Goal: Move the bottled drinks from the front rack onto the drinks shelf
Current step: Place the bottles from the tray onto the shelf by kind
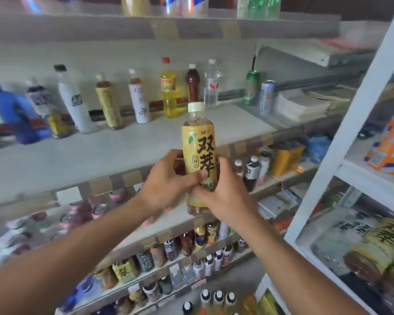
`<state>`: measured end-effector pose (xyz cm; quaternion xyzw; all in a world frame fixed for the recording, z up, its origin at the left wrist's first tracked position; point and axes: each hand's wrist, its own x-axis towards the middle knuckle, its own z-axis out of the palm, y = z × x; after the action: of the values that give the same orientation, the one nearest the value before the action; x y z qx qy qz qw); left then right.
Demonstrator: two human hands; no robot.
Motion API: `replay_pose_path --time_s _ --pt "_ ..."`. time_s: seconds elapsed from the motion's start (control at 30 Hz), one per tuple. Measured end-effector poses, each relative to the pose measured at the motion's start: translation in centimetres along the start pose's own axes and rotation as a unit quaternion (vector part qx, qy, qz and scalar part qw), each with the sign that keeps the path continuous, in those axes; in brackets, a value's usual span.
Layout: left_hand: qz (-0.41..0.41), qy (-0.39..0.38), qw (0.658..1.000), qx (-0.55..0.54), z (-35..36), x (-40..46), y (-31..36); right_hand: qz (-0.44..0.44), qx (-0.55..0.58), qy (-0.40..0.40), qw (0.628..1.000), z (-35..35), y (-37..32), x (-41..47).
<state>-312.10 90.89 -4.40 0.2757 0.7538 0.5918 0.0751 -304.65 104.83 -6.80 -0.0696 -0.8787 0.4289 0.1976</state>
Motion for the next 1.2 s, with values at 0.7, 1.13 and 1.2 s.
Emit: replay_pose_path --time_s 0.7,1.13,1.2 --pt "0.038 0.144 0.961 0.233 -22.0 9.3 -6.7 -0.068 0.044 0.002 0.997 18.3 -9.8 19.8" --pt "-0.076 0.177 0.812 0.552 -25.2 16.5 -13.0 -0.041 0.054 0.051 0.996 26.5 -9.1 31.6" --pt "-0.075 0.182 0.814 0.547 -25.2 17.1 -13.1 -0.04 0.057 0.055 0.996 27.1 -8.7 32.6"
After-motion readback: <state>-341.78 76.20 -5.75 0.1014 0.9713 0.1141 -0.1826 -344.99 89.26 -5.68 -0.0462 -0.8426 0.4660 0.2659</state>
